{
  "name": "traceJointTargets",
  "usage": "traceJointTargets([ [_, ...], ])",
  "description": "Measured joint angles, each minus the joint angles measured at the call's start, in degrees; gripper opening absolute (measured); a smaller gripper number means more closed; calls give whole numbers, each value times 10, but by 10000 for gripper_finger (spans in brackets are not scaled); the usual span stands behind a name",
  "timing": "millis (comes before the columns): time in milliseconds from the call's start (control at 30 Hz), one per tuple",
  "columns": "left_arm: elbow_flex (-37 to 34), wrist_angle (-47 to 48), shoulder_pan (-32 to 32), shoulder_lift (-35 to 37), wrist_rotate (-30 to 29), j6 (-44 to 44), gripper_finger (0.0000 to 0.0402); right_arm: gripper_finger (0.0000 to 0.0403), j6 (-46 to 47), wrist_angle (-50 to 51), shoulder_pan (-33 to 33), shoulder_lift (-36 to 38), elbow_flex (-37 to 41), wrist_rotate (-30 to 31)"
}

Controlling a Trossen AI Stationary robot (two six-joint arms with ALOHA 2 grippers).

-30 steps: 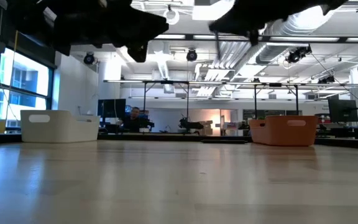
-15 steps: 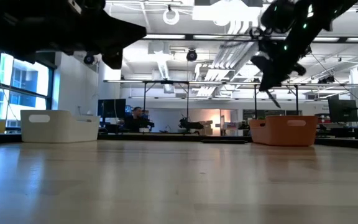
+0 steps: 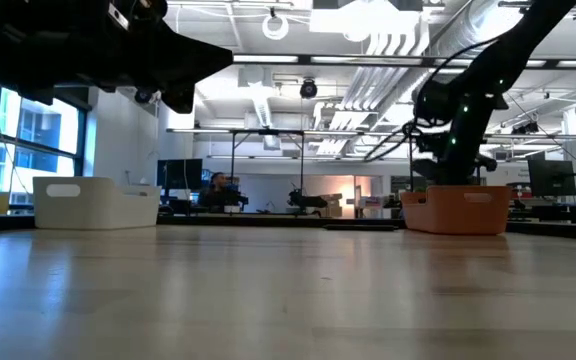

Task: Sort crayons/erasers/pens/pencils in bins
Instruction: Put the gray crayon into the orange bin, then put the black pen into the yellow bin

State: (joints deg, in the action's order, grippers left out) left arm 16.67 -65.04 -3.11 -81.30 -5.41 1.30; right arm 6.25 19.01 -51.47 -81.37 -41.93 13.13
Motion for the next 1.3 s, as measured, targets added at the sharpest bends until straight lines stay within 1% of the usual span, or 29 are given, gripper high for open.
traceJointTargets([
  [133, 0, 0, 0, 0, 0, 0, 1, 17, -3, -4, -15, -33, 0, -1],
  [233, 0, 0, 0, 0, 0, 0, 0, 28, 0, -4, -18, -43, 0, -1],
  [300, 0, -5, 0, 0, 0, 11, 1, 44, 2, -4, -18, -43, 0, -1],
  [400, 0, -16, 1, 0, 2, 23, 0, 79, 1, -3, -18, -30, -2, 10],
  [533, 0, -20, 1, 0, 2, 26, 0, 126, -8, 20, -18, 1, -31, 18],
  [600, 0, -21, 1, 0, 2, 26, 0, 143, -23, 21, -16, 17, -56, -4],
  [700, 0, -21, 1, 0, 2, 26, 1, 156, -63, 20, 0, 29, -95, -90],
  [767, 0, -21, 1, 0, 2, 26, 1, 156, -93, 19, 23, 26, -118, -123],
  [900, 0, -21, 1, 0, 2, 30, 1, 151, -154, 25, 80, -10, -147, -130],
  [1033, 0, -21, 1, 0, 2, 30, 0, 149, -187, 40, 123, -72, -174, -131],
  [1200, 0, -16, 1, 0, 6, 30, 0, 149, -230, 106, 147, -173, -229, -127],
  [1300, 0, -16, 1, 0, 17, 30, 0, 150, -246, 130, 150, -227, -263, -106],
])
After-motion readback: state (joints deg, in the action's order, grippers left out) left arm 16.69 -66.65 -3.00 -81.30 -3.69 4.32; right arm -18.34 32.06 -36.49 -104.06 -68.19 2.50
